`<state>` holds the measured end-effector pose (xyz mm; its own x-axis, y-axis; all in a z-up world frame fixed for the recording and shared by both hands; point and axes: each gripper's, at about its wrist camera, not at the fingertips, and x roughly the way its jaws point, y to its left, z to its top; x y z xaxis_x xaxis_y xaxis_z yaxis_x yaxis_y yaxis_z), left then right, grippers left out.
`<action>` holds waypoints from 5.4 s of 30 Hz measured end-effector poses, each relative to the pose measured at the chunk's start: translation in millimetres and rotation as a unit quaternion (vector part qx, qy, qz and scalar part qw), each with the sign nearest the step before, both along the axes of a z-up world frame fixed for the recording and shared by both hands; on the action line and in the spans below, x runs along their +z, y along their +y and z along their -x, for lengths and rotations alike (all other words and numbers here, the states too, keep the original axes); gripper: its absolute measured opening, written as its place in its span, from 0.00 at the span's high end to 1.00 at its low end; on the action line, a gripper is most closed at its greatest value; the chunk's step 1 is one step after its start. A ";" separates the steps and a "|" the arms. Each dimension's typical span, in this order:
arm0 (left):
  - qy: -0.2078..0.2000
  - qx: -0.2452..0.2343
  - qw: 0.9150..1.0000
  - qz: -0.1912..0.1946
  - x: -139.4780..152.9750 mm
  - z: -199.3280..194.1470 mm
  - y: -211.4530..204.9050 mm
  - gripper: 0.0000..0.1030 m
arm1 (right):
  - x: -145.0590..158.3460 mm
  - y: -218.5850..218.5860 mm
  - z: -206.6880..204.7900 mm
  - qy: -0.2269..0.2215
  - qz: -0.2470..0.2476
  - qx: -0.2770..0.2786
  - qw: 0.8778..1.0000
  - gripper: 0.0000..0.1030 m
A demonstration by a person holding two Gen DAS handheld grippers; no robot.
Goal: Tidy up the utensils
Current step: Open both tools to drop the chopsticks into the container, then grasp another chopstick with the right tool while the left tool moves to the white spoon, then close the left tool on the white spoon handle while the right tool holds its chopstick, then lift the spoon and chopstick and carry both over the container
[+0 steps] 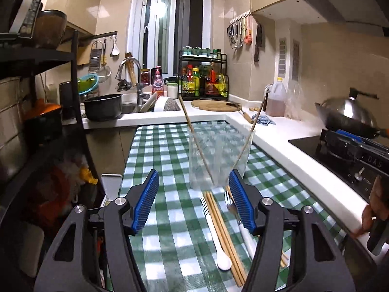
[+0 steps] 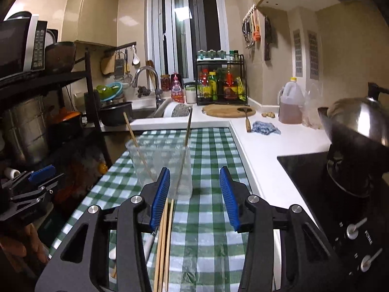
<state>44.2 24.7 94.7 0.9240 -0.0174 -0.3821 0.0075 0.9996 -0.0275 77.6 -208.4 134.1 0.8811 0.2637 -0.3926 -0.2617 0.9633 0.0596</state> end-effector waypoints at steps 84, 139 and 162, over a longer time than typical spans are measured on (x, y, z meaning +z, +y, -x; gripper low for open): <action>0.212 0.001 0.977 0.011 -136.5 -5.7 -37.5 0.81 | -156.4 38.2 -19.7 0.274 0.093 0.057 0.955 0.95; 0.166 0.052 0.985 0.020 -142.5 15.8 -7.5 0.89 | -156.6 41.4 -12.9 0.260 0.106 0.042 0.959 0.95; 0.025 0.055 0.998 -0.035 -75.9 52.1 -18.0 0.89 | -80.7 28.2 16.1 0.078 0.050 0.025 0.995 0.95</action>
